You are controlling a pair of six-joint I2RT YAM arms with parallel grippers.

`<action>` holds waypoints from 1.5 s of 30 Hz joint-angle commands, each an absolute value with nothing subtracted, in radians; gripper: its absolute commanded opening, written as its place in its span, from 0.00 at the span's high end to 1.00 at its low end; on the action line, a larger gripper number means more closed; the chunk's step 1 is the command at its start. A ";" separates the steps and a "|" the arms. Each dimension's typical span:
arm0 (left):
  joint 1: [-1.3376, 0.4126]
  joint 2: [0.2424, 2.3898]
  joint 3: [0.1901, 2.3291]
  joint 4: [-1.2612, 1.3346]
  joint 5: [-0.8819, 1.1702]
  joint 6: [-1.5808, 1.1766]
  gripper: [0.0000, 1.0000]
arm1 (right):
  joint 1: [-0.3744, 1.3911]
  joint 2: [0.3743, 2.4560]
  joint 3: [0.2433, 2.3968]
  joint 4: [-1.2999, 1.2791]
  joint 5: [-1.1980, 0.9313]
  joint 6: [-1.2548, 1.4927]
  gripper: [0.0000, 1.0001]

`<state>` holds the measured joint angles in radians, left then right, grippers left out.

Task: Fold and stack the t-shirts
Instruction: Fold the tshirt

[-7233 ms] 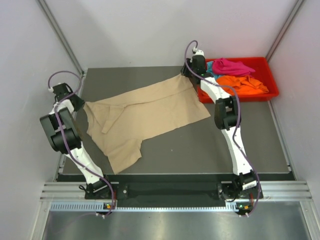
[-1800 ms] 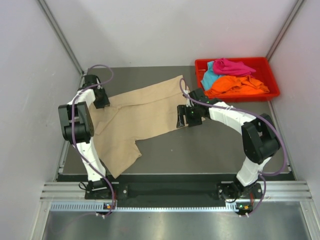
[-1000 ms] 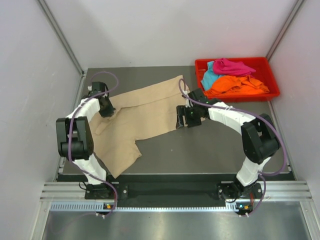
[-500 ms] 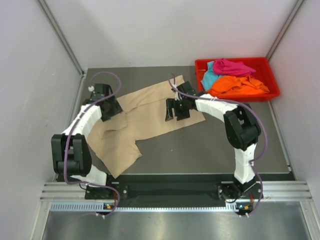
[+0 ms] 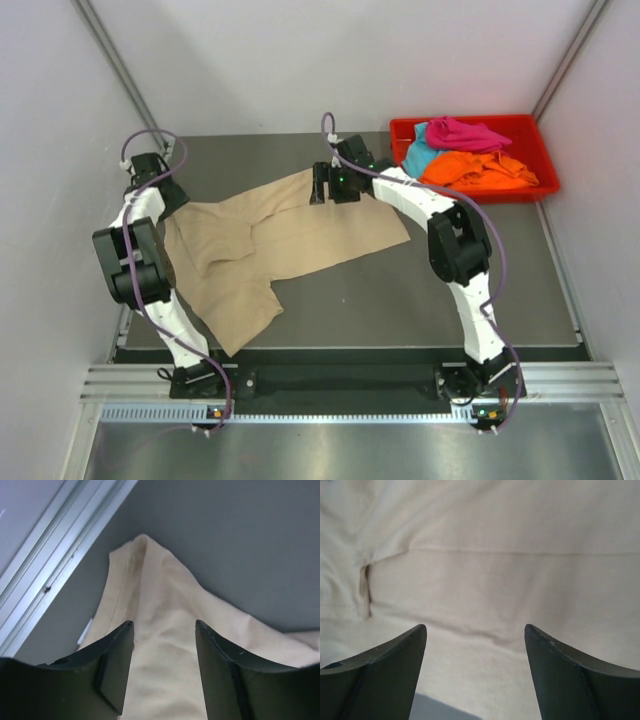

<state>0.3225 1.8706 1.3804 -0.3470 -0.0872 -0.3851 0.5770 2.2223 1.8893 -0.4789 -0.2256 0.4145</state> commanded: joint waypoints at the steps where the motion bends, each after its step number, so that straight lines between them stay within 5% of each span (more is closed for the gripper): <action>1: 0.351 1.923 1.443 -0.221 -0.140 -0.363 0.42 | 0.529 2.262 2.008 -0.434 -0.104 0.373 0.20; 21: 0.414 2.169 1.585 -0.094 0.034 -0.449 0.47 | 0.327 2.503 2.263 -0.236 -0.126 0.340 0.20; 26: 0.417 2.189 1.582 -0.104 0.038 -0.460 0.57 | 0.321 2.571 2.336 -0.196 -0.115 0.387 0.22; 31: 0.429 2.197 1.580 -0.117 0.017 -0.457 0.78 | 0.321 2.620 2.370 -0.181 -0.097 0.425 0.25; 45: 0.443 2.126 1.508 -0.086 0.031 -0.474 0.89 | 0.325 2.709 2.428 -0.167 -0.046 0.521 0.34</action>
<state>0.4366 2.1792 1.5341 -0.0982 0.0261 -0.4706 0.3233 2.6827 2.3653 -0.2119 -0.0811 0.4782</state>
